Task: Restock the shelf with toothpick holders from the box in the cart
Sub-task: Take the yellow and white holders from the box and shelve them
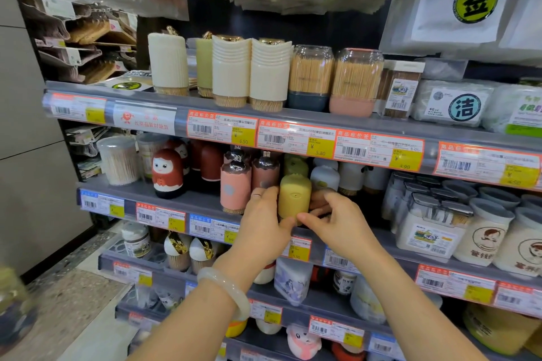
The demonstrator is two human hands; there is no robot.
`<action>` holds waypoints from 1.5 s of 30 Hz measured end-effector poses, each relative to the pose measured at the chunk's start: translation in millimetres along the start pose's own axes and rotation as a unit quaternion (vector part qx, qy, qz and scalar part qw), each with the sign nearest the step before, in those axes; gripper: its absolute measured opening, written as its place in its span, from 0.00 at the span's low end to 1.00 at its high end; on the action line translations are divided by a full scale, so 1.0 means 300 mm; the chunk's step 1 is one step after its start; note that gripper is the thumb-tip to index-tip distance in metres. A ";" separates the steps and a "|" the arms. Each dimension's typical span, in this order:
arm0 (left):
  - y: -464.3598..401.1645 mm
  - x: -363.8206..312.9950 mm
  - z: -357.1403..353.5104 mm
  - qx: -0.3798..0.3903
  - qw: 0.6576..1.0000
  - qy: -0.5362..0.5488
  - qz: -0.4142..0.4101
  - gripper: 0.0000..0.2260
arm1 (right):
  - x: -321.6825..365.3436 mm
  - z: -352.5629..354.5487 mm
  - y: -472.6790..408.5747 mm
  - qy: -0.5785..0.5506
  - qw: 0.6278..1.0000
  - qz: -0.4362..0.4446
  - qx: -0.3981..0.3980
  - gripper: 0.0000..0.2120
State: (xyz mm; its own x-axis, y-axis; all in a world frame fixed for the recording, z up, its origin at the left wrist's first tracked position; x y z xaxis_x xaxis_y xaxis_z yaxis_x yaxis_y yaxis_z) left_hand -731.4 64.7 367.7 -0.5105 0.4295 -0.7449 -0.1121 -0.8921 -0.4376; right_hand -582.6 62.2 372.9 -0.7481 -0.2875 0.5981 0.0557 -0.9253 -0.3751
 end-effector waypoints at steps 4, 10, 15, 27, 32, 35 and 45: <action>0.002 -0.002 -0.004 -0.001 1.000 -0.004 -0.008 0.18 | -0.011 -0.002 0.002 -0.081 0.997 -0.004 0.017 0.09; 0.015 -0.027 -0.006 0.001 0.996 0.079 0.031 0.24 | -0.007 0.011 0.007 -0.066 0.997 0.020 0.031 0.11; 0.005 -0.013 -0.012 0.011 0.999 0.036 0.030 0.24 | -0.014 0.012 0.003 -0.086 0.996 0.013 0.036 0.09; 0.019 -0.007 0.009 0.008 0.996 0.083 0.017 0.18 | -0.006 -0.001 0.008 -0.078 0.997 0.017 0.014 0.12; 0.010 -0.002 0.012 0.007 0.997 0.073 0.015 0.19 | -0.010 0.005 0.010 -0.094 0.995 0.024 0.017 0.11; -0.002 -0.003 0.013 0.013 0.997 0.072 0.038 0.19 | -0.012 0.008 0.011 -0.099 0.994 0.028 0.027 0.12; 0.003 -0.011 0.003 0.021 0.998 0.032 0.058 0.18 | -0.004 0.009 0.014 -0.091 0.995 0.032 0.019 0.13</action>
State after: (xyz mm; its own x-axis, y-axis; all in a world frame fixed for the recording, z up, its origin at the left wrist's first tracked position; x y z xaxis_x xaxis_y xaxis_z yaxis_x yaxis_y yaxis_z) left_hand -730.6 62.2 370.3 -0.4661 0.3304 -0.8208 -0.0925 -0.9408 -0.3261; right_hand -579.5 57.9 372.5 -0.6110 -0.3830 0.6929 0.1269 -0.9113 -0.3918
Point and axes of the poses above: each hand's wrist, its own y-axis away from the middle knuckle, its own z-axis out of the back of the hand, x = y × z, the point moved 1 cm from there along -y, towards the middle knuckle, and after that the axes turned 7 degrees about y, right-handed, at the moved point
